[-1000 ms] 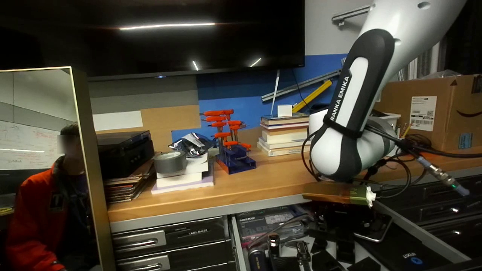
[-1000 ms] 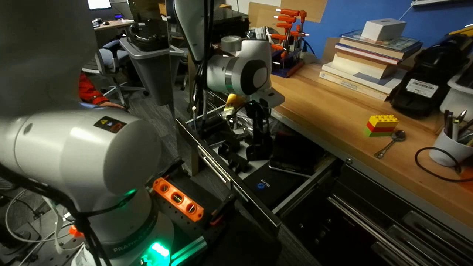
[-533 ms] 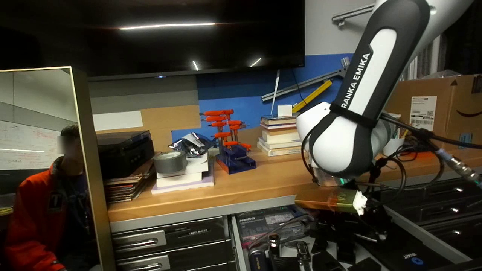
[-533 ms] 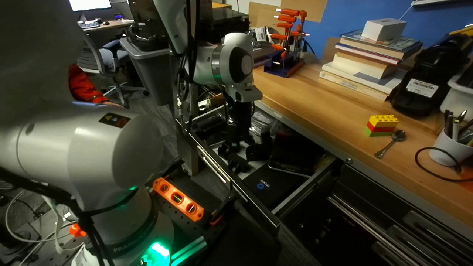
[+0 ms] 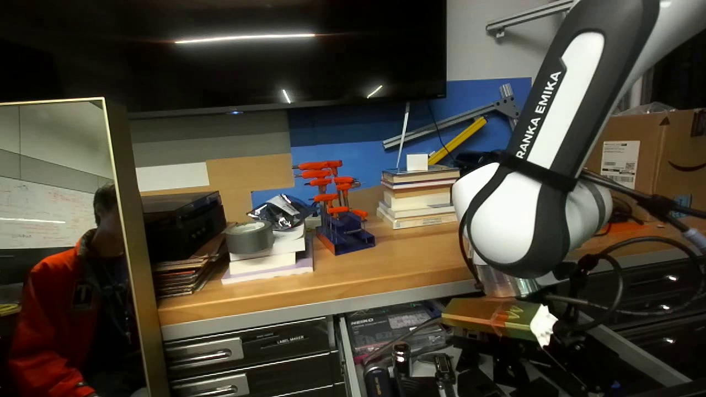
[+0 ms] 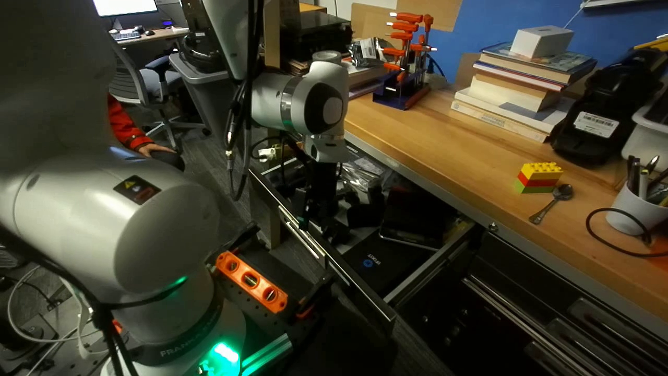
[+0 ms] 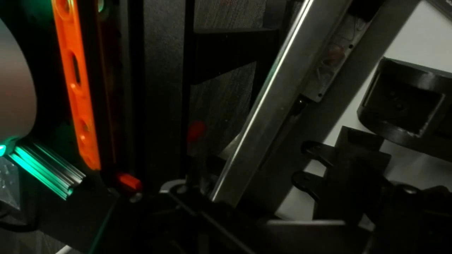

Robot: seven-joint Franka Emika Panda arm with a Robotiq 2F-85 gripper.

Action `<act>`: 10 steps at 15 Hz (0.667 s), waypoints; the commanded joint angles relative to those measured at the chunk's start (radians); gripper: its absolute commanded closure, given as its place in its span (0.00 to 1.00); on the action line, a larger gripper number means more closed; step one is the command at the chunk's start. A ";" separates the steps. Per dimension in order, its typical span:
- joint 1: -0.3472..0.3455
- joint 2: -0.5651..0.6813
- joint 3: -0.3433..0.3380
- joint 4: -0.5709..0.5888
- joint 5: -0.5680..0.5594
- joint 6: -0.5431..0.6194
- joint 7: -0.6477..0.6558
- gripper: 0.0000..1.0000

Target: Put the black objects in the drawer and close it

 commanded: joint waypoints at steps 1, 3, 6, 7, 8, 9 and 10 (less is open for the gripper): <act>-0.075 -0.012 0.061 -0.050 0.104 0.083 -0.066 0.00; -0.103 0.007 0.083 -0.066 0.185 0.156 -0.140 0.00; -0.147 0.061 0.124 -0.053 0.371 0.275 -0.312 0.00; -0.163 0.072 0.144 -0.053 0.446 0.313 -0.379 0.00; -0.179 0.084 0.162 -0.054 0.516 0.336 -0.441 0.00; -0.193 0.087 0.178 -0.055 0.585 0.360 -0.502 0.00; -0.205 0.093 0.195 -0.057 0.647 0.391 -0.560 0.00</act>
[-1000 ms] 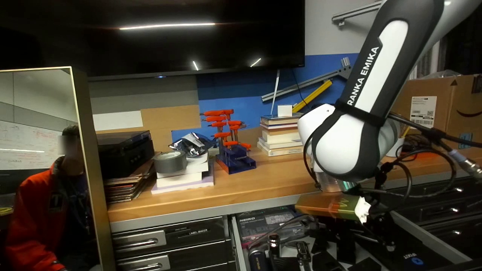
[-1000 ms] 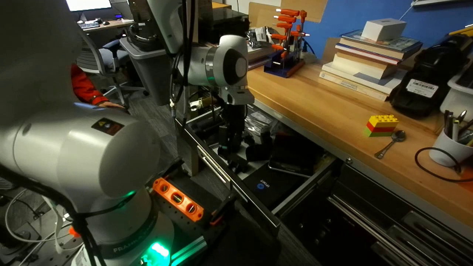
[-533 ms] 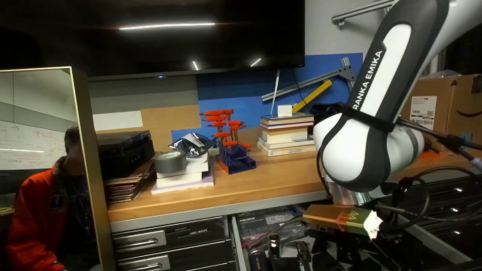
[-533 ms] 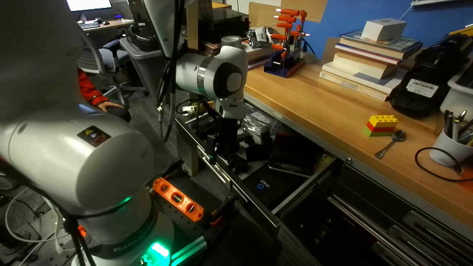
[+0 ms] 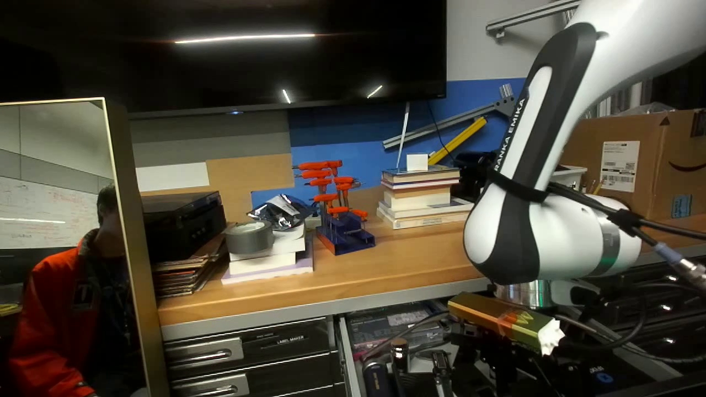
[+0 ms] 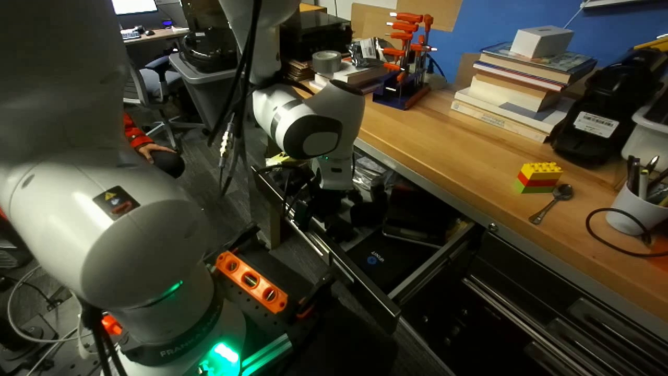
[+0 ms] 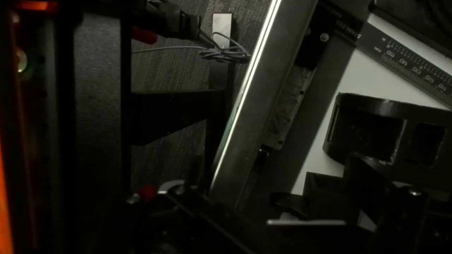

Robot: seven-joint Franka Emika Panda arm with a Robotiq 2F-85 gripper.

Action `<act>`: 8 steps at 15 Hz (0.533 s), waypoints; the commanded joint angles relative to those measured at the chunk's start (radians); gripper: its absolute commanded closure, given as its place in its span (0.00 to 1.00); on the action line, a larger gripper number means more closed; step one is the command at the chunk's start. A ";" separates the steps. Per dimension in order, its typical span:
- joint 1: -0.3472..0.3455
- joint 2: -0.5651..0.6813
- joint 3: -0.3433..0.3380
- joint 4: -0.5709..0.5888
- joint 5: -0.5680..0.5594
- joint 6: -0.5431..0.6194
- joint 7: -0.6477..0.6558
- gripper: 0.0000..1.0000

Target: Put the black objects in the drawer and close it

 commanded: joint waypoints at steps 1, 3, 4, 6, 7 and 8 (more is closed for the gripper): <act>-0.056 0.035 0.069 0.001 0.201 0.129 -0.193 0.00; -0.078 0.061 0.103 0.013 0.292 0.212 -0.266 0.00; -0.091 0.078 0.125 0.033 0.337 0.250 -0.305 0.00; -0.113 0.112 0.166 0.072 0.392 0.311 -0.362 0.00; -0.126 0.125 0.186 0.096 0.407 0.332 -0.386 0.00; -0.135 0.142 0.201 0.117 0.410 0.352 -0.403 0.00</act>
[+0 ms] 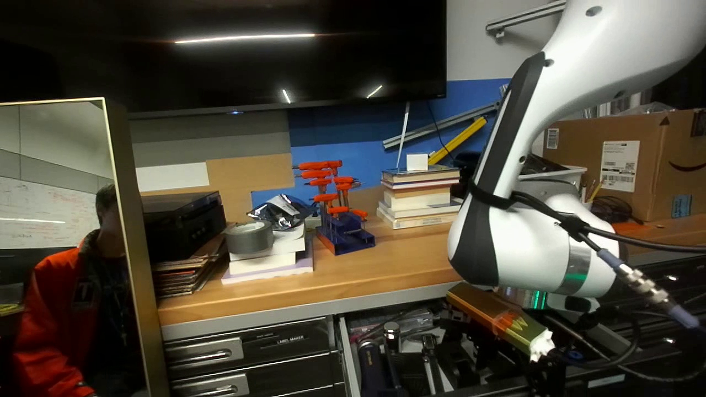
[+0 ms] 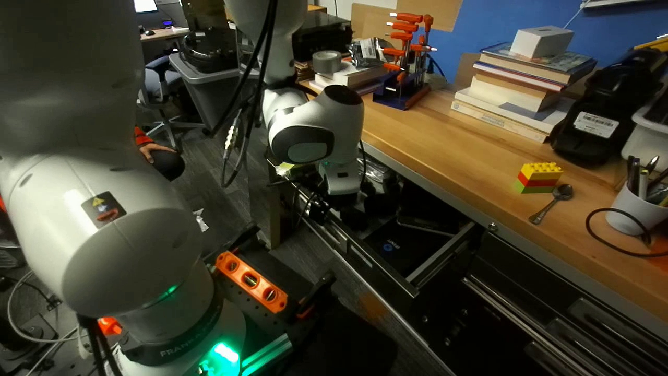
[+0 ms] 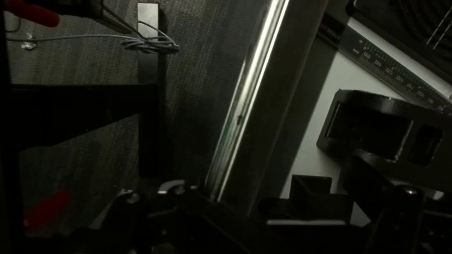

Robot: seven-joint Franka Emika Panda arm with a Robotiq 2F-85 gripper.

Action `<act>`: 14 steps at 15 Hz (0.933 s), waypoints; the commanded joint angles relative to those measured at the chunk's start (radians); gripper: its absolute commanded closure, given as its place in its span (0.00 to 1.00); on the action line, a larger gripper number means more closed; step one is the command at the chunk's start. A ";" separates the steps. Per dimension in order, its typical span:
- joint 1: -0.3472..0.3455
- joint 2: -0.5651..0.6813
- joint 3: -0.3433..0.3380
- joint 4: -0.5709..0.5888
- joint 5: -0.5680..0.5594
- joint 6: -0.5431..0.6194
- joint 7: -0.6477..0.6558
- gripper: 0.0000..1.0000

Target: Put the black objects in the drawer and close it

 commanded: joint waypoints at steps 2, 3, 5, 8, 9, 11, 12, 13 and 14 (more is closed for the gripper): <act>-0.053 0.096 0.074 0.131 0.028 0.104 -0.101 0.00; -0.056 0.113 0.081 0.151 0.019 0.116 -0.109 0.00; -0.062 0.142 0.092 0.191 0.011 0.128 -0.128 0.00; -0.065 0.175 0.105 0.236 0.007 0.143 -0.152 0.00; -0.058 0.182 0.100 0.242 0.002 0.151 -0.155 0.00; -0.016 0.181 0.057 0.250 -0.026 0.151 -0.151 0.00; 0.024 0.172 0.017 0.245 -0.052 0.146 -0.140 0.00; 0.109 0.151 -0.066 0.231 -0.058 0.143 -0.128 0.00; 0.170 0.137 -0.133 0.216 -0.110 0.144 -0.080 0.00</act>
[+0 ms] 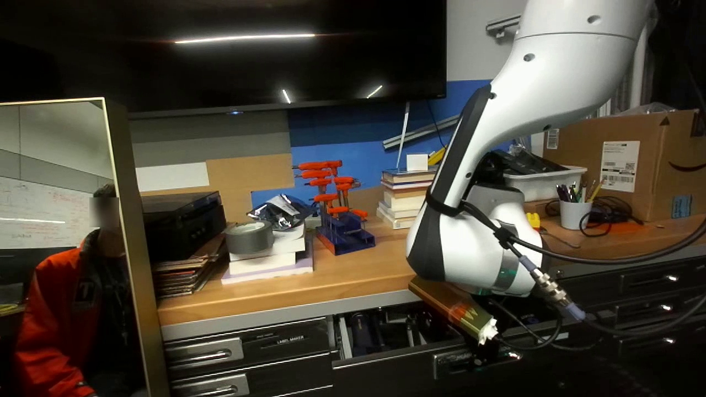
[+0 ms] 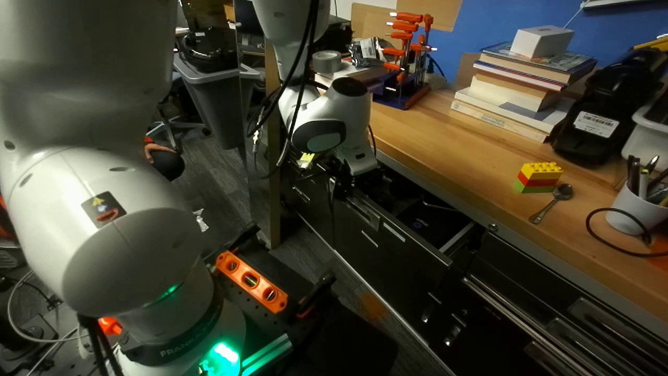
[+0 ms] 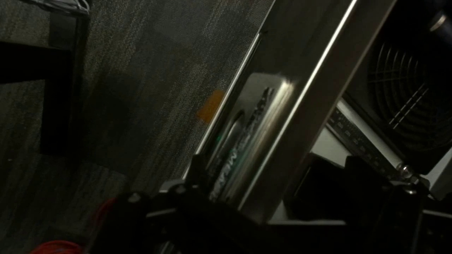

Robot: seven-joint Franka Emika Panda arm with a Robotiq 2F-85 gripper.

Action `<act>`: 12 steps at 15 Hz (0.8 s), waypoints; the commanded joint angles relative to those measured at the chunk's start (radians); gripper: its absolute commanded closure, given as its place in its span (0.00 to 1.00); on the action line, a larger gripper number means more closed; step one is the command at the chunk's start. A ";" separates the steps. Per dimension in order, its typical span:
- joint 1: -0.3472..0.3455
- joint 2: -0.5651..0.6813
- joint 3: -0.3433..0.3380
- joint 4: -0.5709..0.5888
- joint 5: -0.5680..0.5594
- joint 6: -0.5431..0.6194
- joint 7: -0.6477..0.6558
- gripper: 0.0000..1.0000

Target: Put the black objects in the drawer and close it

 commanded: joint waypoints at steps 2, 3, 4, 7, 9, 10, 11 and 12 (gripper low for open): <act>0.317 -0.040 -0.325 -0.052 -0.164 0.035 0.147 0.00; 0.389 -0.039 -0.405 -0.060 -0.204 0.031 0.185 0.00; 0.465 -0.031 -0.485 -0.066 -0.237 0.035 0.220 0.00; 0.698 -0.020 -0.721 -0.060 -0.301 -0.006 0.289 0.00; 0.853 -0.007 -0.872 -0.057 -0.336 -0.031 0.334 0.00; 0.932 0.000 -0.947 -0.056 -0.348 -0.043 0.354 0.00; 1.007 0.010 -1.021 -0.050 -0.360 -0.061 0.372 0.00; 1.081 0.023 -1.096 -0.043 -0.375 -0.103 0.395 0.00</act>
